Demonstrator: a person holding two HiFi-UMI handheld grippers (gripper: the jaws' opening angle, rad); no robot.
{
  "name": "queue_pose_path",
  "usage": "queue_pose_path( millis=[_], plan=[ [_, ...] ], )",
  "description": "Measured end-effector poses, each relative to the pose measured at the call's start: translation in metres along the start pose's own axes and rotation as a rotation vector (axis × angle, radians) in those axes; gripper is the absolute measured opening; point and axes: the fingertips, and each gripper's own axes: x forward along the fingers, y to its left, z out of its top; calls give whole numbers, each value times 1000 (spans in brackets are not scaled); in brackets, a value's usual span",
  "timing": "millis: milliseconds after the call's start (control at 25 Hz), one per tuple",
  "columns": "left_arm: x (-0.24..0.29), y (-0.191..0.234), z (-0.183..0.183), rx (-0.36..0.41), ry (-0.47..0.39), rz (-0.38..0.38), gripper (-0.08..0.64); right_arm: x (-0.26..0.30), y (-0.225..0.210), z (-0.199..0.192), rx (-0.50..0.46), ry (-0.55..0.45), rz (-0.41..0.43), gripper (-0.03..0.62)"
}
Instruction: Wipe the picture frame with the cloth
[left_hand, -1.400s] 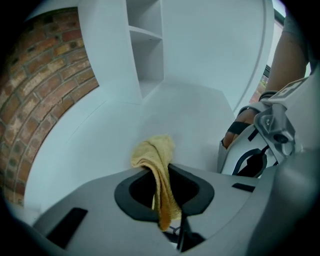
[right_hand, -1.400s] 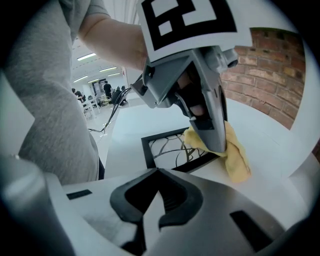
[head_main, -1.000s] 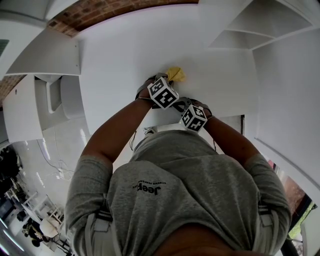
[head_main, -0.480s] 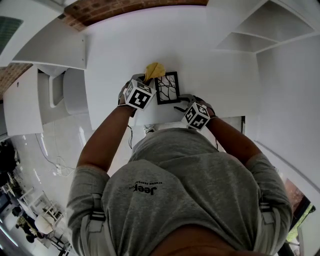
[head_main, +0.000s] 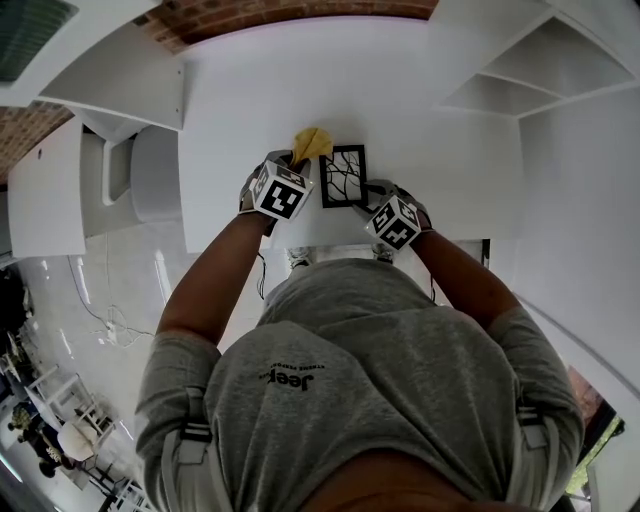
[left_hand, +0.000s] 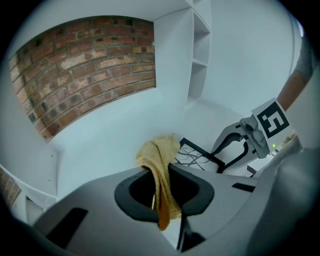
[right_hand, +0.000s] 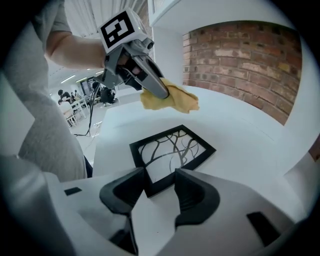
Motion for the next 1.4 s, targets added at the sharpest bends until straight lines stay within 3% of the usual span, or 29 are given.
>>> queue_pose_path(
  millis=[520,1400],
  plan=[
    [23,-43,-34,102,124,-69,64,0,2,1,-13,-30,-14,186],
    [67,-108,18,219,146,-198,64,0,3,3,-26,-58,-6,181]
  ],
)
